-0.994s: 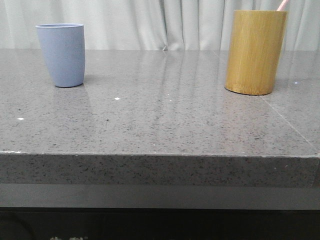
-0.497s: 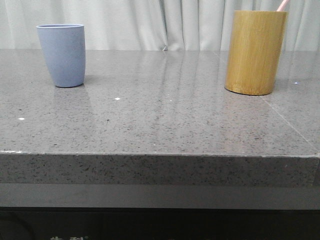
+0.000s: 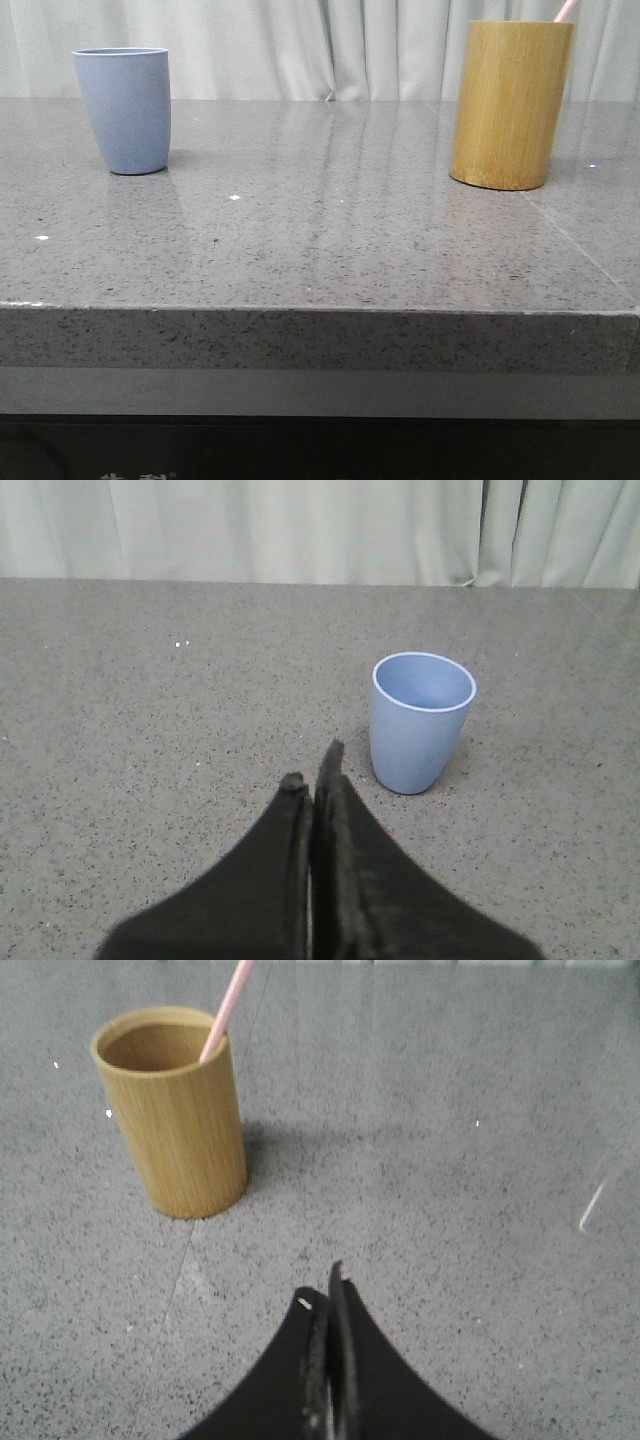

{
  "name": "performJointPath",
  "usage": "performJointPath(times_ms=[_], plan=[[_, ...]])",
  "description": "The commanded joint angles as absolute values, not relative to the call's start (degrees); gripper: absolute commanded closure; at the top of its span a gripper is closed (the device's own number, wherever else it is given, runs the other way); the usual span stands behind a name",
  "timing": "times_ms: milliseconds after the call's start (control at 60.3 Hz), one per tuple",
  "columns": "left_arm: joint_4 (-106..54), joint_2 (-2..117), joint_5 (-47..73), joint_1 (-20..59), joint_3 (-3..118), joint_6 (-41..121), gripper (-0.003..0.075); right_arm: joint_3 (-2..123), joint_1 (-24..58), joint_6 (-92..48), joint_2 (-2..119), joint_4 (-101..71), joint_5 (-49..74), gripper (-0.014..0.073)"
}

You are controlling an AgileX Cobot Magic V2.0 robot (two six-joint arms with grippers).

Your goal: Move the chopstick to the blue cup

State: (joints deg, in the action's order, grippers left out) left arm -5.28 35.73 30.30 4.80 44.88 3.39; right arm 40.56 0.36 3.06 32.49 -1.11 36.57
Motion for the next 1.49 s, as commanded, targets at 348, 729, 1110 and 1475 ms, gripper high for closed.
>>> performJointPath(times_ms=[348,729,1110,1475], plan=[[-5.5,41.4,23.2,4.7,46.7,2.9,0.0365,42.1,0.3,0.3,33.6,-1.1,33.2,0.0075],[-5.2,51.7,26.3,11.2,56.9,3.7,0.0271,42.1,0.3,0.0,33.6,-2.8,33.6,0.0033],[-3.9,73.0,41.9,11.9,78.8,3.8,0.0272,42.1,0.3,0.3,33.6,-2.9,33.6,0.0033],[-3.9,91.1,53.0,11.9,95.3,3.8,0.0272,42.1,0.3,0.3,33.6,-2.9,33.6,0.0033]])
